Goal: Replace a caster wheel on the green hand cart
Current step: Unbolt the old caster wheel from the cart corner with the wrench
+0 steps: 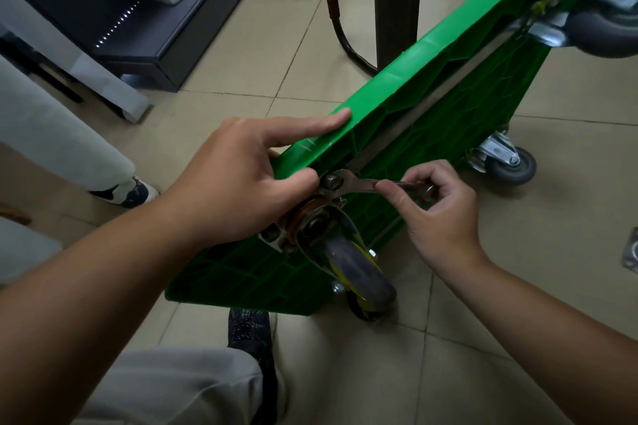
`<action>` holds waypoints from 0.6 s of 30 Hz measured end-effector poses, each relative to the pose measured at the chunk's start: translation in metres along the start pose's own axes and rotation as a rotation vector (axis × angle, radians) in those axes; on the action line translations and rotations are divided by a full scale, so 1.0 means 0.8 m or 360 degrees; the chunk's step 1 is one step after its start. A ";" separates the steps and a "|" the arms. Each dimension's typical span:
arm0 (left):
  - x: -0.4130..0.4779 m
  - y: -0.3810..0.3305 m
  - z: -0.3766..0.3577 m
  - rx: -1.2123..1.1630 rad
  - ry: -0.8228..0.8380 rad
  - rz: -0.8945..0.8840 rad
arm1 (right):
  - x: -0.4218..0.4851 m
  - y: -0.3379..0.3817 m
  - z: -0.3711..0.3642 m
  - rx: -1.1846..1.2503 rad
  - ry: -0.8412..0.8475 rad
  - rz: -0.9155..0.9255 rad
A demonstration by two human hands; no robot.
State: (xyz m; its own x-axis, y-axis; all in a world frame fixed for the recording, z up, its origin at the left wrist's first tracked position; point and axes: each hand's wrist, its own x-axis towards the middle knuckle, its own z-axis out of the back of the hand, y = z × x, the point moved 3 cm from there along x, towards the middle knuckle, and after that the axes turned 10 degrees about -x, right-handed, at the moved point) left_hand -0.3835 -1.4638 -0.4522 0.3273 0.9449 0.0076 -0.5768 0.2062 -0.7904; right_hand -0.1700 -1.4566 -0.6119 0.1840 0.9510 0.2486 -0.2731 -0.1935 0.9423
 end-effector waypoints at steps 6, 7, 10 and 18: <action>-0.002 -0.004 -0.001 0.0064 0.0009 -0.0042 | -0.016 -0.010 -0.020 -0.0115 -0.0026 -0.0067; -0.002 -0.004 -0.001 0.0062 0.0010 -0.0040 | -0.015 -0.010 -0.024 -0.0131 -0.0020 -0.0068; -0.002 -0.005 0.000 0.0061 0.0005 -0.0029 | -0.007 -0.008 -0.031 -0.0144 0.0005 -0.0054; 0.000 -0.004 0.003 0.0087 0.0012 -0.0024 | 0.052 0.029 0.011 -0.0456 0.0047 0.0408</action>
State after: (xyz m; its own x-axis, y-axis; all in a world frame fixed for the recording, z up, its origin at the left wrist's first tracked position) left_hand -0.3838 -1.4641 -0.4482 0.3416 0.9397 0.0146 -0.6116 0.2341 -0.7558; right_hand -0.1600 -1.4235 -0.5773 0.0494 0.8877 0.4577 -0.5603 -0.3548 0.7484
